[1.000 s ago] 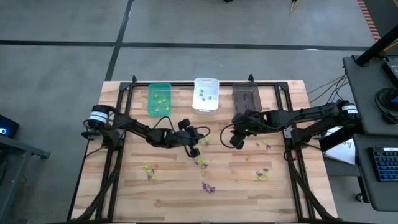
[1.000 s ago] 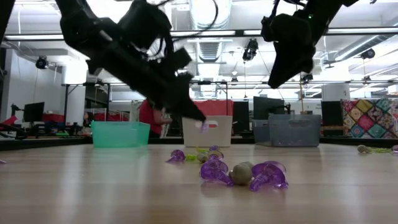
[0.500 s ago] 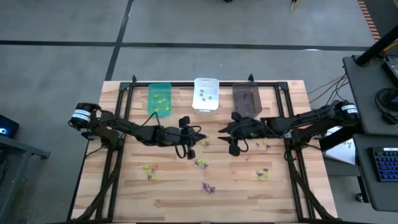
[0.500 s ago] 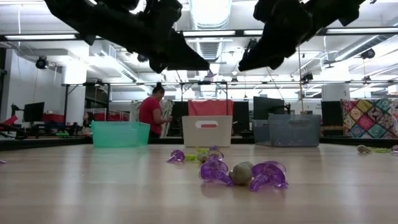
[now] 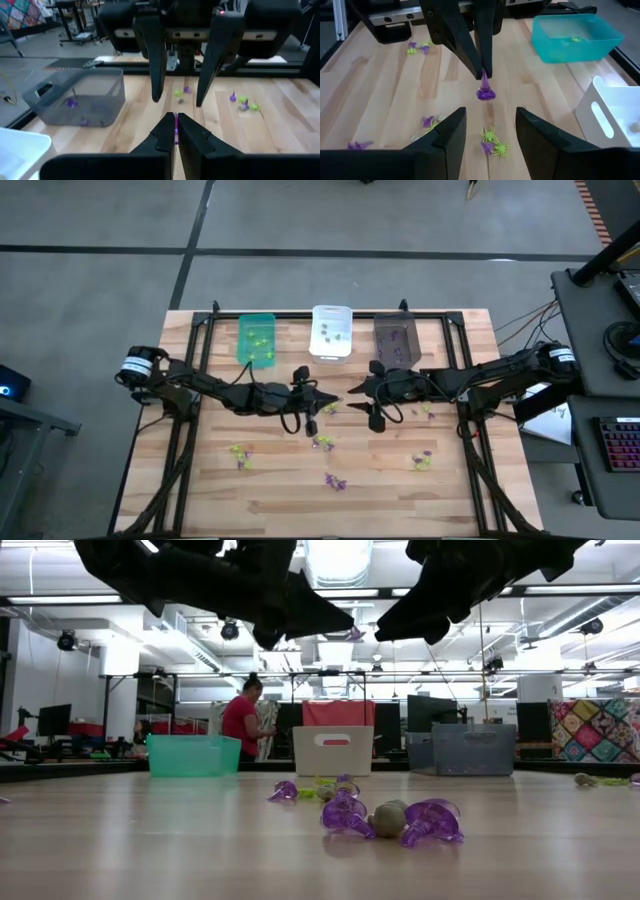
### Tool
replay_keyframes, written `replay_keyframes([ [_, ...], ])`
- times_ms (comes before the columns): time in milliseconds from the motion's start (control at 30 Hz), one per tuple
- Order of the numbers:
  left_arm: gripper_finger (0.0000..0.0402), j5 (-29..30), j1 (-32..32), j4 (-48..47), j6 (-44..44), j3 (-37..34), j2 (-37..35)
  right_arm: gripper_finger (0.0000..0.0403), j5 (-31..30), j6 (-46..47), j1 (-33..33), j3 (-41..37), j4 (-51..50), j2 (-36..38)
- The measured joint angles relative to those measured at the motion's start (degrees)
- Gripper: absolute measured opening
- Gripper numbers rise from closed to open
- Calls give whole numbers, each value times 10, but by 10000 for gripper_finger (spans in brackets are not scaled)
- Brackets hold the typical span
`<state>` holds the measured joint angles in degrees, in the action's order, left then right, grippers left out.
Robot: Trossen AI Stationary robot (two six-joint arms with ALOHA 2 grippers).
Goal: Sort Halloween decoration
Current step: Put the purple witch hat toy into the gray bin
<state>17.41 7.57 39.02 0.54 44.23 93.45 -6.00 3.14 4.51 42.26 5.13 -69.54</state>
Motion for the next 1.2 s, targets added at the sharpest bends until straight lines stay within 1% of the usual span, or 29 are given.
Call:
replay_keyframes([
  [200, 0, 0, 0, 10, -1, 11, 6, 162, 0, 2, 0, 0, 6, 0],
  [433, 0, 0, -1, 9, -10, 44, 39, 162, 1, -2, 0, 0, 25, 0],
  [833, 0, 0, -1, 8, -24, 57, 39, 156, 3, -1, 0, -1, 19, 0],
  [1033, 0, 0, -1, 12, -24, 57, 39, 130, 3, -2, 0, -1, 20, 0],
  [1200, 0, 0, -1, 14, -25, 57, 39, 82, 2, -2, 0, -2, 29, 0],
])
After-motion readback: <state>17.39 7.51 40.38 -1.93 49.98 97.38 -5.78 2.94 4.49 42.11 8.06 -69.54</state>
